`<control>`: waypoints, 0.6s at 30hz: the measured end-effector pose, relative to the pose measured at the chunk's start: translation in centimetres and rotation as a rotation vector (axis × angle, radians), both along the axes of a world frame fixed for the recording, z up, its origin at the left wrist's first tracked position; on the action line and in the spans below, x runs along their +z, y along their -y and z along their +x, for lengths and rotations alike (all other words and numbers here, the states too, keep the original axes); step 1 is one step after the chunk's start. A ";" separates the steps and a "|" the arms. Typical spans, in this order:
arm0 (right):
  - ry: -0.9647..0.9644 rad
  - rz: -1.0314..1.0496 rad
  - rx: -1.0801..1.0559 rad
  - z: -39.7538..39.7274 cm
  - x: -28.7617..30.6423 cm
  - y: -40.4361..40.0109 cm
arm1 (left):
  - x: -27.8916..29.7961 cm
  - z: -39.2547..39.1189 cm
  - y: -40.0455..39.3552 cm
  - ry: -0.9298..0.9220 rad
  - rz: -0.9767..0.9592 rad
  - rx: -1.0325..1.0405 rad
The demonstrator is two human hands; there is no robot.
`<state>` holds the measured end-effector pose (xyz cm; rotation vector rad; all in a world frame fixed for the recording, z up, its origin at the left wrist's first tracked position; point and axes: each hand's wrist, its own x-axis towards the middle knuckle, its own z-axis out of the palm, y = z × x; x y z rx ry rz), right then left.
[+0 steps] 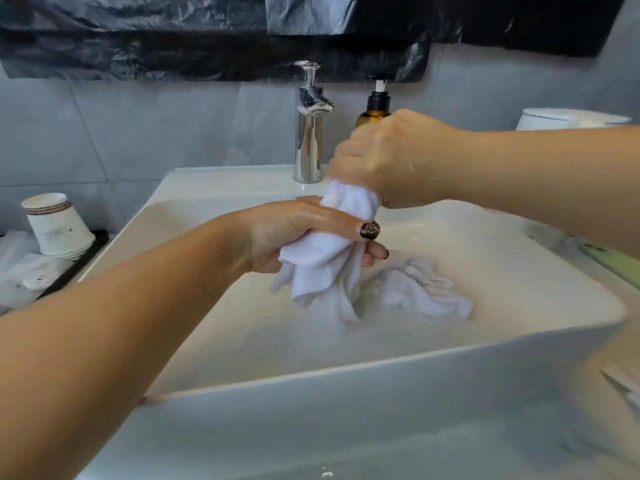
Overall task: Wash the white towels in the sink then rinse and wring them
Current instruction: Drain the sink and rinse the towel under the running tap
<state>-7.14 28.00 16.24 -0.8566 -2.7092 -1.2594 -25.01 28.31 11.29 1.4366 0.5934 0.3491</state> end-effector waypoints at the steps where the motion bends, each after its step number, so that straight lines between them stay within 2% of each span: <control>1: -0.001 -0.001 -0.065 -0.1 0.3 0.3 | 0.1 0.0 0.1 -0.010 -0.004 0.004; 5: 0.093 -0.085 -0.492 -1.8 0.6 1.5 | 0.0 0.8 0.4 -0.224 0.307 0.164; 8: 0.099 -0.214 -0.631 -2.7 -0.3 1.5 | -0.7 1.6 0.1 -0.447 0.568 0.309; 10: 0.054 -0.325 -0.705 -3.0 -0.9 1.5 | -1.3 2.1 0.1 -0.531 0.701 0.348; 14: 0.035 -0.546 -0.912 -3.4 -1.4 2.1 | -2.1 2.9 0.5 -0.615 0.982 0.327; 18: -0.173 -0.799 -1.031 -3.5 -1.5 2.7 | -2.3 3.1 0.5 -0.683 1.257 0.246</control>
